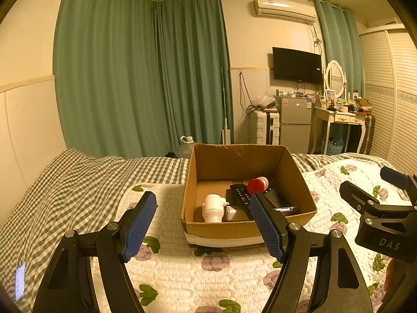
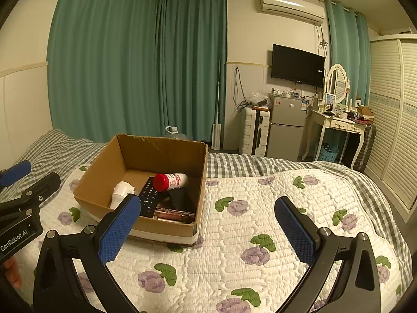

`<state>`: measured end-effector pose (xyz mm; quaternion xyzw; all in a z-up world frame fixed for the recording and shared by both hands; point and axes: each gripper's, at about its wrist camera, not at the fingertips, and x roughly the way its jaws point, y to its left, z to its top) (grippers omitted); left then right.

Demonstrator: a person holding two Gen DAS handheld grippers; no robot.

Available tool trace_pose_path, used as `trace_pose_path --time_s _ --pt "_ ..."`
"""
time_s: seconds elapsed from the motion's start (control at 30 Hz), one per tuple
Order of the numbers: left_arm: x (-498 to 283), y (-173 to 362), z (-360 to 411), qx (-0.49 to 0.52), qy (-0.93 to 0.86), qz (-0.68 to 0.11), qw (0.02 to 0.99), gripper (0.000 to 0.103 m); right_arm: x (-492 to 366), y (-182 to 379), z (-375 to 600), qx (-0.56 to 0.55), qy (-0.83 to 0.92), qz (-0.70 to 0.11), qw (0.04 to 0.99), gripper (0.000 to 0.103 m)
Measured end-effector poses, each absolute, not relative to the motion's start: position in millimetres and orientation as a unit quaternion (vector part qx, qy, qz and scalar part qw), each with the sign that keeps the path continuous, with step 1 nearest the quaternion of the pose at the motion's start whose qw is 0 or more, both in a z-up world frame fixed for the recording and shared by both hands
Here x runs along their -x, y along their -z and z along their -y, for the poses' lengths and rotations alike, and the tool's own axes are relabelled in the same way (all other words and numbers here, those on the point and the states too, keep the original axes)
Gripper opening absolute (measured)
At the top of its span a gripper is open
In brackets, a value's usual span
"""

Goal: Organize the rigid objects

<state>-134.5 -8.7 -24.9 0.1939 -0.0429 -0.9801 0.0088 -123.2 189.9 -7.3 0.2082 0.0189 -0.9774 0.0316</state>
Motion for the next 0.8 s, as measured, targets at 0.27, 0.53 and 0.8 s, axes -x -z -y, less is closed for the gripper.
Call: trace_pose_path --time_s 0.27,0.53,0.8 --pt "134.8 25.0 8.5 -0.194 0.980 0.044 0.009 0.077 122.9 8.4 -190.3 -0.210 0.977 -0.018 0.031 0.103" --pt "134.3 25.1 8.3 -0.195 0.980 0.044 0.011 0.077 123.0 9.0 -189.6 -0.211 0.977 -0.018 0.032 0.103" --pt "134.2 25.0 8.4 -0.195 0.980 0.044 0.011 0.077 122.6 10.8 -188.8 -0.212 0.977 -0.019 0.032 0.103"
